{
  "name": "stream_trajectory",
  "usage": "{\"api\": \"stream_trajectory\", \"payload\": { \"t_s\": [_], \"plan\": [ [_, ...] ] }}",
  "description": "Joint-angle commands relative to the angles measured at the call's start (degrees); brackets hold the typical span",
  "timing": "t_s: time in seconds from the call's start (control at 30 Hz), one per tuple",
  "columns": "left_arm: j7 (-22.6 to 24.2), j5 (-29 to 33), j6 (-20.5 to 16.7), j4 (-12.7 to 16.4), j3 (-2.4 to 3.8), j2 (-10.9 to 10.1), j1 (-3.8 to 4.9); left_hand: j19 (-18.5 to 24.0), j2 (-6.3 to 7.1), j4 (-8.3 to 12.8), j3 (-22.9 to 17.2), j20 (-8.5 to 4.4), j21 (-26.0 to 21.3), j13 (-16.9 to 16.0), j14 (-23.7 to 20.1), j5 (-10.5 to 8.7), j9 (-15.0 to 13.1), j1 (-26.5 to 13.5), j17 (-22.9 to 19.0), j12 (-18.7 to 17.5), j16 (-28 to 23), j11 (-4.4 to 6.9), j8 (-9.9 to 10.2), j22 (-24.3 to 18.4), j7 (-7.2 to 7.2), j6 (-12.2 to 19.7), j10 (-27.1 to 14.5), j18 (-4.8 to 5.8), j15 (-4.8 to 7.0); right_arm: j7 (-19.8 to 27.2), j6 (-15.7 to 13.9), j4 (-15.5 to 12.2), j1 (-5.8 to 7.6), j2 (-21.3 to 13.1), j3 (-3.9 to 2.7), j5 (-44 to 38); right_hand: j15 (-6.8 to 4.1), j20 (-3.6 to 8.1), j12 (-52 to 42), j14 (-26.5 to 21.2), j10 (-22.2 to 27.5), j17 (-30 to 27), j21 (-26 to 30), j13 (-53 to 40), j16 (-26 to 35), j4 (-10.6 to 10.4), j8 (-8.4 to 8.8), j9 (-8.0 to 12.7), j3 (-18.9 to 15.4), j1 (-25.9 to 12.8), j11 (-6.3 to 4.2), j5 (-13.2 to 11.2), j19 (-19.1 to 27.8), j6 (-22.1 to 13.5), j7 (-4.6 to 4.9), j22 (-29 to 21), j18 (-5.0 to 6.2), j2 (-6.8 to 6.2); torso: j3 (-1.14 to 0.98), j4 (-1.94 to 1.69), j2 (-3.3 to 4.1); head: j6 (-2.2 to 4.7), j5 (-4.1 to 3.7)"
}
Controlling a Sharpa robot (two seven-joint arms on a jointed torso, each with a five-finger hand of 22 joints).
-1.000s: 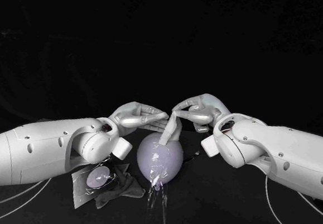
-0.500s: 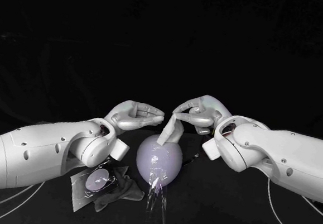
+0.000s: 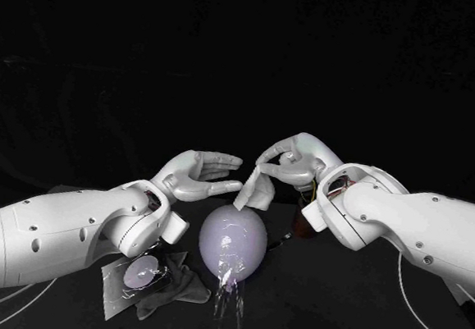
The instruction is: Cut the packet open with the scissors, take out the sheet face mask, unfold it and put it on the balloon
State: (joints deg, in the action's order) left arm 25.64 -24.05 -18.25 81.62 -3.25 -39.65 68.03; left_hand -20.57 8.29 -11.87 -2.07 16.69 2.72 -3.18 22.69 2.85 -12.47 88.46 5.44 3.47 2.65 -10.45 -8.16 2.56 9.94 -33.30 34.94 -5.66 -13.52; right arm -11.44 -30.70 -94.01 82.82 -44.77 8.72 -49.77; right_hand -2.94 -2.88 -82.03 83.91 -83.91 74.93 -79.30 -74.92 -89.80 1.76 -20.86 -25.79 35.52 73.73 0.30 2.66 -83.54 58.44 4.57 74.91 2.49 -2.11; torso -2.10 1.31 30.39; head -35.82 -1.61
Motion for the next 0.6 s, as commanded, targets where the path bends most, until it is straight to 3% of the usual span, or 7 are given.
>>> {"api": "stream_trajectory", "payload": {
  "t_s": [0.03, 0.1, 0.17, 0.43, 0.47, 0.6],
  "plan": [
    [1.01, -6.02, -2.55, 0.31, 0.09, 0.71, -0.01, 0.78, -0.03, -0.92, 1.98, -0.04, -0.22, 0.11, -1.08, -0.04, 0.63, 1.14, -0.29, -0.37, -0.26, 0.03, 0.59, -0.07, 2.43, 1.75, -1.65, -0.34, 0.05, -4.58, 2.37, 0.72, 0.50, 0.71, -0.05, -11.12, -0.49, 0.05, -0.22, 6.09, -2.26, 15.07, -0.25, -9.22, -0.20, 0.18, -1.62, -5.00, 0.35, -0.31, -0.25, 0.13, -1.77, 0.42, -0.11, 11.14, -0.20, 0.09, 0.00, 0.03, 0.00, 0.44, 0.10],
    [0.45, -6.74, -3.09, 0.17, 0.09, 1.16, -0.02, 1.08, 0.18, -1.76, 3.08, -0.11, -0.24, 0.19, -1.69, -0.01, 1.31, 1.90, -0.46, -0.48, -0.31, -0.28, 1.21, -0.08, 2.79, 3.63, -2.74, -0.49, 0.33, -5.51, 3.09, 1.15, 0.71, 1.20, -0.05, -13.29, -0.49, 0.05, -0.24, 6.09, -2.27, 15.07, -0.32, -9.24, -0.20, 0.20, -1.64, -5.02, 0.37, -0.34, -0.25, 0.13, -1.80, 0.43, -0.12, 11.16, -0.21, 0.06, -0.04, 0.05, 0.00, 0.67, 0.18],
    [-0.23, -7.30, -3.80, -0.20, 0.09, 1.77, -0.03, 1.14, 0.72, -4.76, 5.00, -0.01, -0.13, 0.23, -2.11, 0.02, 1.92, 4.18, -0.60, -0.45, -0.24, -1.38, 1.75, -0.02, 3.65, 5.20, -4.33, -0.95, 0.38, -6.67, 3.90, 1.61, 0.88, 1.80, -0.05, -15.26, -0.50, 0.06, -0.27, 6.09, -2.29, 15.07, -0.49, -9.26, -0.20, 0.23, -1.67, -5.04, 0.39, -0.38, -0.26, 0.13, -1.88, 0.44, -0.13, 11.23, -0.25, 0.03, -0.11, 0.07, 0.05, 0.80, 0.22],
    [-2.84, -7.28, -6.23, -1.28, 0.09, 3.34, -0.03, 0.91, 1.07, -5.04, 6.54, 0.02, 0.00, 0.14, -1.69, 0.02, 2.39, 4.19, -0.54, -0.27, -0.09, -2.84, 2.16, 0.05, 5.19, 6.46, -3.89, -1.20, 0.18, -10.12, 5.00, 2.87, 1.09, 3.47, -0.05, -18.91, -0.51, 0.07, -0.34, 6.09, -2.34, 15.07, -0.67, -9.32, -0.20, 0.33, -1.75, -5.11, 0.52, -0.45, -0.29, 0.13, -1.98, 0.51, -0.17, 11.31, -0.29, -0.02, -0.15, 0.07, 0.18, 1.14, 0.08],
    [-3.35, -7.21, -6.61, -1.39, 0.09, 3.49, -0.02, 0.77, 0.99, -5.07, 7.12, 0.09, 0.07, -0.04, -1.28, 0.01, 2.51, 3.93, -0.47, 0.08, 0.01, -4.00, 2.22, 0.09, 6.19, 6.70, -2.14, -1.05, -0.37, -10.44, 5.07, 2.95, 1.10, 3.60, -0.05, -19.09, -0.52, 0.07, -0.37, 6.09, -2.36, 15.07, -0.66, -9.35, -0.20, 0.35, -1.76, -5.12, 0.54, -0.46, -0.30, 0.13, -1.97, 0.51, -0.17, 11.30, -0.29, -0.04, -0.15, 0.05, 0.20, 1.17, 0.13],
    [-5.95, -6.26, -9.16, -2.14, 0.09, 4.37, 0.00, -0.18, 0.99, -5.11, 7.82, 0.14, 0.40, -0.49, 0.26, 0.01, 2.55, 3.42, -0.17, 1.11, 0.32, -4.98, 2.19, 0.26, 7.03, 6.65, 2.28, -0.27, -0.97, -11.59, 5.28, 3.06, 1.13, 4.07, -0.04, -19.71, -0.53, 0.08, -0.34, 6.09, -2.35, 15.07, -0.63, -9.32, -0.20, 0.40, -1.79, -5.15, 0.61, -0.47, -0.31, 0.13, -1.96, 0.52, -0.19, 11.29, -0.28, -0.06, -0.12, -0.01, 0.14, 1.23, 0.07]
  ]
}}
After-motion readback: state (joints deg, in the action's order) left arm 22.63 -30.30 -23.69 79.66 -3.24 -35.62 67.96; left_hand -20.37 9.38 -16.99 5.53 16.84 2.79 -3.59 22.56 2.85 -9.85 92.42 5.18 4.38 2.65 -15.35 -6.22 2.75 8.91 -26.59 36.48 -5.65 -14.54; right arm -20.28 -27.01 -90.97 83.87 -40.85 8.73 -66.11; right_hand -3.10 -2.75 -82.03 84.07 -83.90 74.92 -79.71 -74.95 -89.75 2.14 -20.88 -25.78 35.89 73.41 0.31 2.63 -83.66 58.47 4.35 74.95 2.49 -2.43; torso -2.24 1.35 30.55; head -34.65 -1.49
